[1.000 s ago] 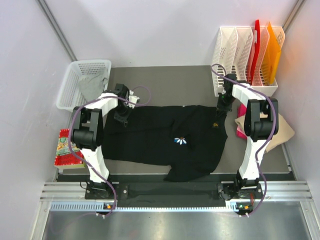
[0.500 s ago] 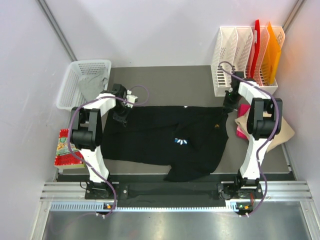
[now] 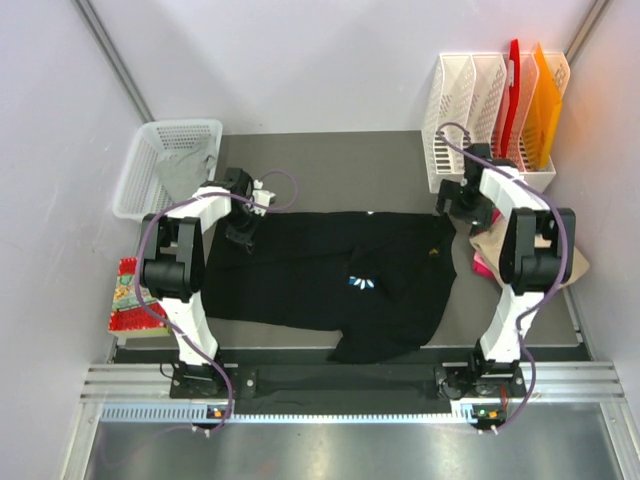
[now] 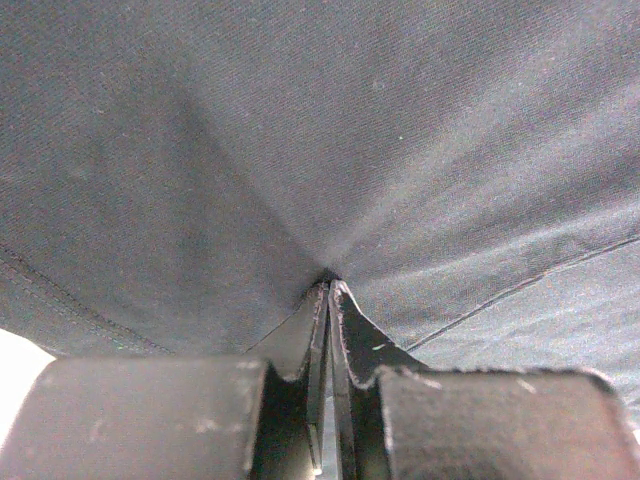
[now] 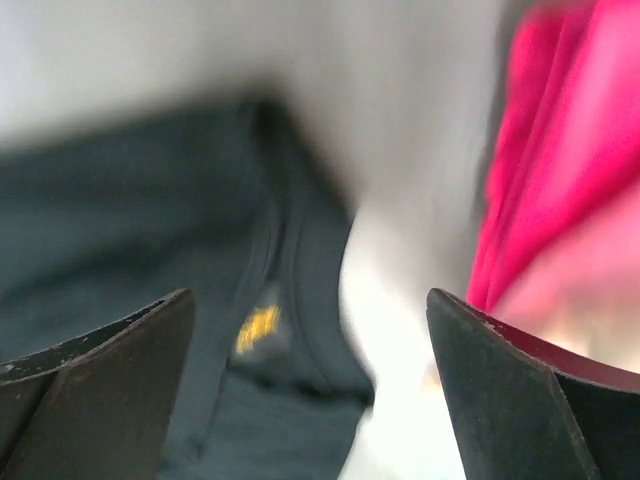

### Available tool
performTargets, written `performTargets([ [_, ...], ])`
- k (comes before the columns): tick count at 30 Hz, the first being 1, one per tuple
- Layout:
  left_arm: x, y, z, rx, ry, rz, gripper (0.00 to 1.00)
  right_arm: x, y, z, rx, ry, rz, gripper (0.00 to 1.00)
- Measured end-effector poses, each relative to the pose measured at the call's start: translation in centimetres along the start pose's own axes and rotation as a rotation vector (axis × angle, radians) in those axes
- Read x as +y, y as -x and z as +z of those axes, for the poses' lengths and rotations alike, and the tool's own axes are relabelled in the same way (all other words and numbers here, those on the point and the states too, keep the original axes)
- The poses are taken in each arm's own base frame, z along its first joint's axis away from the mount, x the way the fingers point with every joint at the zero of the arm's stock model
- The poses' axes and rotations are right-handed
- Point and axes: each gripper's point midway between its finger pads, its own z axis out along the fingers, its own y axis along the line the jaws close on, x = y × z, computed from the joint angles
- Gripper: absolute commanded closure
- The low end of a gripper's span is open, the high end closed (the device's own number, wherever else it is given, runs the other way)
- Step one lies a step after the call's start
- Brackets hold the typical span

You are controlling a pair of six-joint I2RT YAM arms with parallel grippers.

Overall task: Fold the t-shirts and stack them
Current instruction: Fold the flattened tshirt in 1/3 of the way

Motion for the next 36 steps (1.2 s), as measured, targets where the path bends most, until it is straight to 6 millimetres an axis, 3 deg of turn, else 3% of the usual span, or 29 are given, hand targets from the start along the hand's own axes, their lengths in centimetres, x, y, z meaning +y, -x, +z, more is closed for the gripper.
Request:
performTargets([
  [4,0.0,0.0,0.0,0.0,-0.001,0.0,0.92,2.9,-3.8,-4.7,-0.072,0.013,-0.13,0.0],
  [7,0.0,0.0,0.0,-0.001,-0.004,-0.003,0.92,5.4,-7.5,-6.8,-0.097,0.066,-0.249,0.0],
  [11,0.0,0.0,-0.1,-0.002,-0.007,-0.005,0.92,5.9,-13.6,-6.4,0.011,0.122,-0.347,0.0],
  [14,0.0,0.0,-0.1,-0.001,-0.007,-0.005,0.92,4.8,-17.5,-4.8,0.13,0.12,-0.366,0.18],
  [16,0.0,0.0,-0.1,-0.001,-0.007,-0.006,0.92,4.6,-18.8,-4.5,0.169,0.126,-0.373,0.28],
  [21,0.0,0.0,-0.1,-0.001,-0.008,-0.007,0.92,5.8,-19.9,-4.4,0.207,0.172,-0.389,0.27],
  [30,0.0,0.0,-0.1,-0.001,-0.008,-0.008,0.92,9.0,-20.3,-4.0,0.25,0.243,-0.413,0.36],
  [36,0.0,0.0,-0.1,-0.001,-0.007,-0.008,0.92,9.4,-21.0,-2.9,0.294,0.239,-0.413,0.4],
])
